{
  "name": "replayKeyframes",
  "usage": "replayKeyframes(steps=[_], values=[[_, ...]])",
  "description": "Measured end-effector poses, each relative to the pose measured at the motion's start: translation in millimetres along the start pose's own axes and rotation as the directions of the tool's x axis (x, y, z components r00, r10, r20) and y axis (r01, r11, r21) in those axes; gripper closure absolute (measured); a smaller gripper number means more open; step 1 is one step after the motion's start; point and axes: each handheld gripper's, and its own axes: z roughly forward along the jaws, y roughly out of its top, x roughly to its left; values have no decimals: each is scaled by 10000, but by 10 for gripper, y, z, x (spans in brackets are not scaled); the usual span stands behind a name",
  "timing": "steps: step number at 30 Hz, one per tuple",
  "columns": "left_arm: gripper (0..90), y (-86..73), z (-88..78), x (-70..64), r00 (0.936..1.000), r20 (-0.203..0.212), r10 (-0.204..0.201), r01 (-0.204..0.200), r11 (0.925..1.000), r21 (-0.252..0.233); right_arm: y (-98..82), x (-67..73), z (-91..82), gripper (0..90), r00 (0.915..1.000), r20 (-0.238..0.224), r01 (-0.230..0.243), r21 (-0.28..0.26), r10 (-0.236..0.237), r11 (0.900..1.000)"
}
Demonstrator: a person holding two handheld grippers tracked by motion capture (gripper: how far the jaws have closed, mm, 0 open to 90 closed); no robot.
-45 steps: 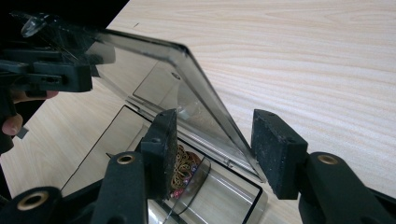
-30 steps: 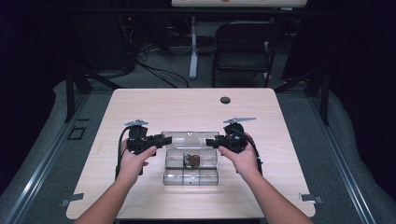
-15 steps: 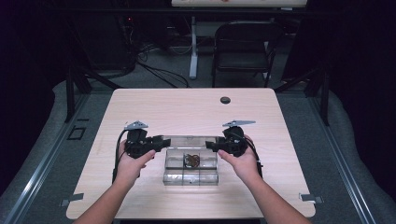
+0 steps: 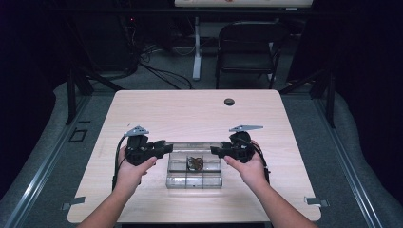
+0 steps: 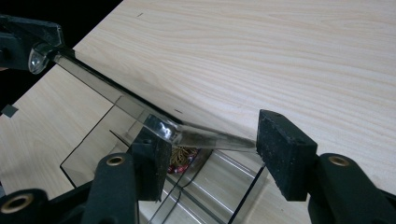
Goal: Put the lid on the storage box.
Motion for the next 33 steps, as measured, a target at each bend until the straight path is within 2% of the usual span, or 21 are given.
replayKeyframes(steps=[8,16,24,33], values=[[567,-31,-32,-16,9998,-172,64,-62,9999,115,-37,28,-39,448,9999,-56,-85,-107,85,9999],[573,-107,-71,-27,9999,-98,37,-36,9999,154,-95,42,-74,448,9998,-182,-106,-98,104,9999],[578,-196,-106,-29,10000,49,77,-79,9996,261,-179,75,-164,458,9998,-156,127,-54,-128,9999],[579,-286,-113,-15,9997,213,138,-144,9995,288,-274,79,-251,485,9995,-319,12,-126,-16,9999]])
